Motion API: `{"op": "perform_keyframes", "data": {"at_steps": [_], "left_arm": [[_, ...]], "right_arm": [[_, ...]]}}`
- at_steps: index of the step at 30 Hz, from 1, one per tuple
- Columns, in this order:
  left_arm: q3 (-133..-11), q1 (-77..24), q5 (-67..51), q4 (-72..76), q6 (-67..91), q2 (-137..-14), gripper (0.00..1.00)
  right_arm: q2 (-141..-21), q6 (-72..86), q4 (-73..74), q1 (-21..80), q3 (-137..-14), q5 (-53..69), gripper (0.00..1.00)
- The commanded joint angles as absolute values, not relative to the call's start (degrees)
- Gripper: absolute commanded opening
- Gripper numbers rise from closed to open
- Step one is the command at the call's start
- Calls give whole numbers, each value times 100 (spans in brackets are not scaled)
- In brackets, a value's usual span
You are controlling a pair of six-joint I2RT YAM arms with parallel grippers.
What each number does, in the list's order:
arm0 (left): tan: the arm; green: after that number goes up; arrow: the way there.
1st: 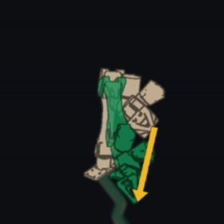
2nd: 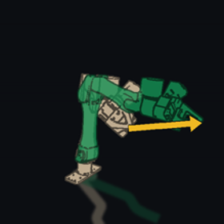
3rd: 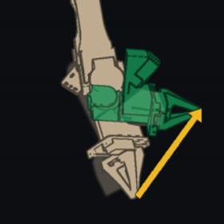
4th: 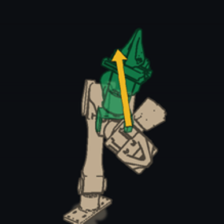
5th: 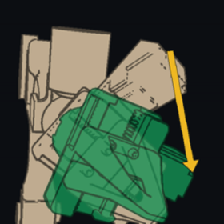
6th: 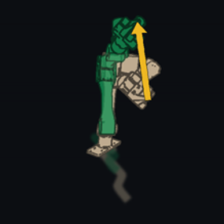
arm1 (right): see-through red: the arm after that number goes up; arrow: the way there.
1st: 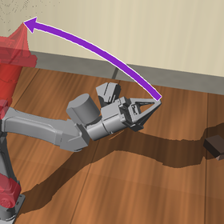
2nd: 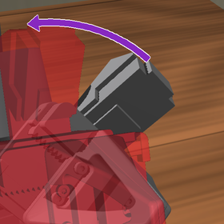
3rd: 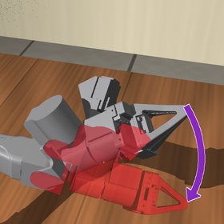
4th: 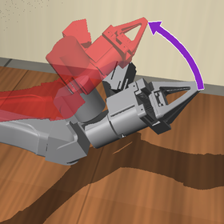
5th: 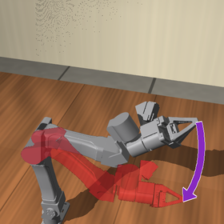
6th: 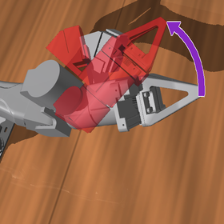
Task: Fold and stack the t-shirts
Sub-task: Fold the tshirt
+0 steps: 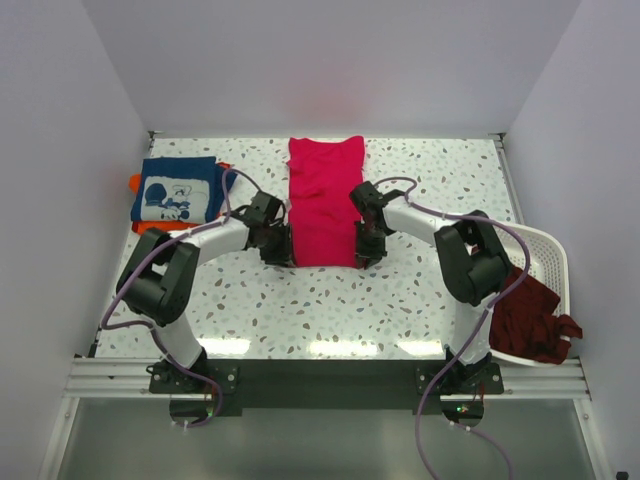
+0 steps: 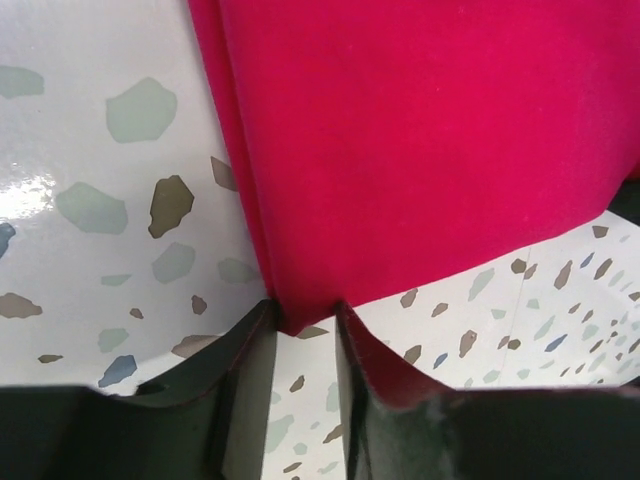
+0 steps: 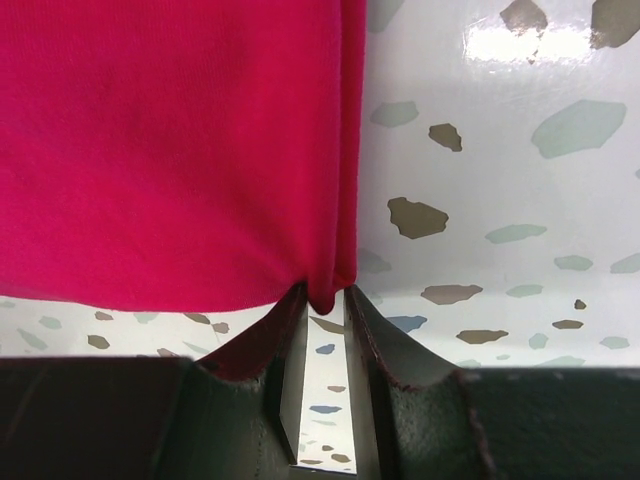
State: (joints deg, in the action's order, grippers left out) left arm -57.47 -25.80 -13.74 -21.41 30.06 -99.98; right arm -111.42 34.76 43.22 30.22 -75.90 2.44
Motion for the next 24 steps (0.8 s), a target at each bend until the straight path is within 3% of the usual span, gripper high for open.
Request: {"op": "perform_keyframes", "data": {"at_steps": [1,5,8,11,24], "left_arm": [[-5581,-2663,-1389,-2048,3067,-10116,33],[-5572,-2672,-1292,-2100,3067,-10134,15],[-5590,-2681,-1213,-2153,3067,-10142,1],[-5634,-2681,-1108,-2232,3015,-10081,0],[-4958,-3199,-835,-2268,3005,-9019,0]], "right_arm": [[-11276,3410,4254,3076,-7778,246,25],[-11268,3393,4271,3076,-7787,246,20],[-11224,3331,4271,3076,-7787,237,11],[-11136,3244,4333,3076,-7778,176,0],[-9846,3006,4588,3138,-6830,132,0]]}}
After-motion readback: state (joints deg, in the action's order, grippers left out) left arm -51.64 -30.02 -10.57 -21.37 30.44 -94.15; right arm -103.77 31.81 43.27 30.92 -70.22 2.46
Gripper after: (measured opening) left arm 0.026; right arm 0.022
